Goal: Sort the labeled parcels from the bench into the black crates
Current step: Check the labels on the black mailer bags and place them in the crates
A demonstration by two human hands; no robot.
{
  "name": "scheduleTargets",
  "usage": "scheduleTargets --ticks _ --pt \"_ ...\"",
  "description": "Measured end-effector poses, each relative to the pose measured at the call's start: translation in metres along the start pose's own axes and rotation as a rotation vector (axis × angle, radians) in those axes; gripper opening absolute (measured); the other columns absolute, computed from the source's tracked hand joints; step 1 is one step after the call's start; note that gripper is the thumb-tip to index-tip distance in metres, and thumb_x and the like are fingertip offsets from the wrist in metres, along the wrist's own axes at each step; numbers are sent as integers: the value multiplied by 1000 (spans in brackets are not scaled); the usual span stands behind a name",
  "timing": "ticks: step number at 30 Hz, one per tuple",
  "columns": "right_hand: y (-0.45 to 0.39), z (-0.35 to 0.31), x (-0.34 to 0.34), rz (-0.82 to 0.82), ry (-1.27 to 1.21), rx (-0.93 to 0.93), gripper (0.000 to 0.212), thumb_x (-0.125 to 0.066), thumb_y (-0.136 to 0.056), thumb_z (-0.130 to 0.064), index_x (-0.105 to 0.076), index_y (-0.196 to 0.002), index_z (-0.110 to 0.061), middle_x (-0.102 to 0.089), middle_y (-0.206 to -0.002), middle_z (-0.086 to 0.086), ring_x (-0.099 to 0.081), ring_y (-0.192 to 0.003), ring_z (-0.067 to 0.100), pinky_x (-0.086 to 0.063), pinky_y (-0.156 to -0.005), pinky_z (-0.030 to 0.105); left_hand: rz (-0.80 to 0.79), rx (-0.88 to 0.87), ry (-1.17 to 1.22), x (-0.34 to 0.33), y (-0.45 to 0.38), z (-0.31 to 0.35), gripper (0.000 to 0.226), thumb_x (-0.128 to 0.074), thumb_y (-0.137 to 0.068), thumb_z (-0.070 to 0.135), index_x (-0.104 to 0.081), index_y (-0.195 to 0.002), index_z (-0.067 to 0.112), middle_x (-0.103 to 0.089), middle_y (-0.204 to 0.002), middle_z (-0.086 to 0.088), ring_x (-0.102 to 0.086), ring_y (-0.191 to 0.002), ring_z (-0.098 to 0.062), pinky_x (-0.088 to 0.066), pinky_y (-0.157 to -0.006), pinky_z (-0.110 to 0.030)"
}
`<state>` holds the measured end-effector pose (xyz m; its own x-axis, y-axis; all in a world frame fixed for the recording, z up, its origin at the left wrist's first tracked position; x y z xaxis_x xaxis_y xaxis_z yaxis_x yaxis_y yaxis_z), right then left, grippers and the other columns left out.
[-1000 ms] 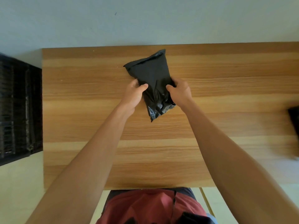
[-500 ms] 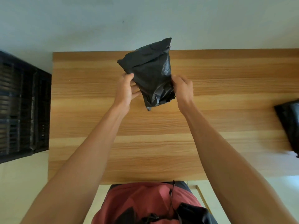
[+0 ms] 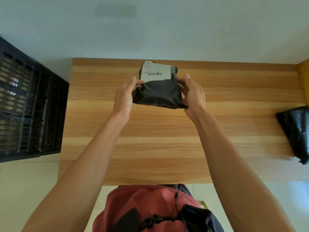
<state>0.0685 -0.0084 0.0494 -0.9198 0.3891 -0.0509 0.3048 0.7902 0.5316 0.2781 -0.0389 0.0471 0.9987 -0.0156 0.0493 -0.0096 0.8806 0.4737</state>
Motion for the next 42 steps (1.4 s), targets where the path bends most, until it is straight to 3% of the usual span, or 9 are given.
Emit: scheduleTargets --ticks 2,5,8,12,17,24,30,39,42 --pt "5 3 -5 -5 -6 -12 27 -56 -107 -34 -69 -123 -16 -75 -117 -3 -71 -114 17 -62 -91 43 -3 -30 -37 10 6 -3 11 -67 -99 14 -72 -108 17 -74 -114 3 -69 -106 -11 -55 -79 -20" --pt "9 9 -12 -15 6 21 40 -72 -97 -19 -61 -136 -18 -68 -124 -4 -69 -116 18 -63 -91 38 -18 -57 18 21 15 -7 34 -69 -90 -9 -67 -113 16 -72 -120 5 -71 -108 -8 -58 -77 -19" --pt "10 18 -19 -65 6 25 57 -71 -95 -10 -53 -149 -14 -65 -136 -2 -64 -126 17 -57 -103 41 -21 -105 7 31 23 -7 45 -69 -86 -17 -66 -114 19 -72 -119 9 -70 -107 0 -57 -83 -18" --pt "18 22 -32 -198 -60 1 48 -65 -98 -3 -58 -145 -12 -72 -129 8 -70 -119 23 -58 -99 39 -32 -165 -57 43 29 -2 50 -69 -84 -19 -65 -120 16 -71 -120 13 -69 -109 2 -57 -88 -19" --pt "26 21 -40 -156 -65 57 47 -68 -95 3 -62 -140 -13 -75 -124 7 -72 -115 23 -60 -96 42 -80 -217 -82 51 37 0 60 -69 -80 -21 -63 -127 17 -68 -123 16 -67 -115 -2 -58 -92 -23" --pt "45 24 -56 -210 -100 83 48 -55 -98 11 -59 -142 -8 -71 -132 11 -69 -122 24 -58 -94 32 -83 -157 -1 78 35 -3 56 -75 -85 11 -62 -137 26 -68 -135 9 -61 -129 -10 -48 -111 -39" --pt "65 40 -79 -251 -123 55 52 -47 -101 13 -51 -149 -6 -68 -136 17 -66 -125 32 -56 -103 46 -131 -90 18 94 45 -12 64 -67 -94 -2 -51 -150 25 -75 -121 7 -70 -112 -5 -58 -88 -23" --pt "90 54 -105 -208 -46 109 49 -46 -102 11 -58 -143 -14 -73 -129 9 -69 -122 26 -53 -106 54 -40 -88 82 126 68 -23 67 -67 -90 -11 -53 -148 21 -75 -120 -2 -72 -111 -15 -59 -81 -23" --pt "98 56 -111 -213 -30 129 35 -49 -107 -5 -61 -140 -11 -73 -128 8 -69 -120 26 -54 -105 53 20 -83 97 131 81 -28 66 -67 -90 -11 -53 -147 20 -76 -118 -2 -72 -109 -13 -59 -81 -23"
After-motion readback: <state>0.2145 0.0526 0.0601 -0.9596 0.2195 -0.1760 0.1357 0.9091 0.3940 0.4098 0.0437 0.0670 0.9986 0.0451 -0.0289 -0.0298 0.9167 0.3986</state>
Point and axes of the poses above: each hand's wrist, its own y-axis away from the middle knuckle, its own x-axis out of the back of the hand, z = x × y, the point moved 3 cm from there along -y, towards the middle knuckle
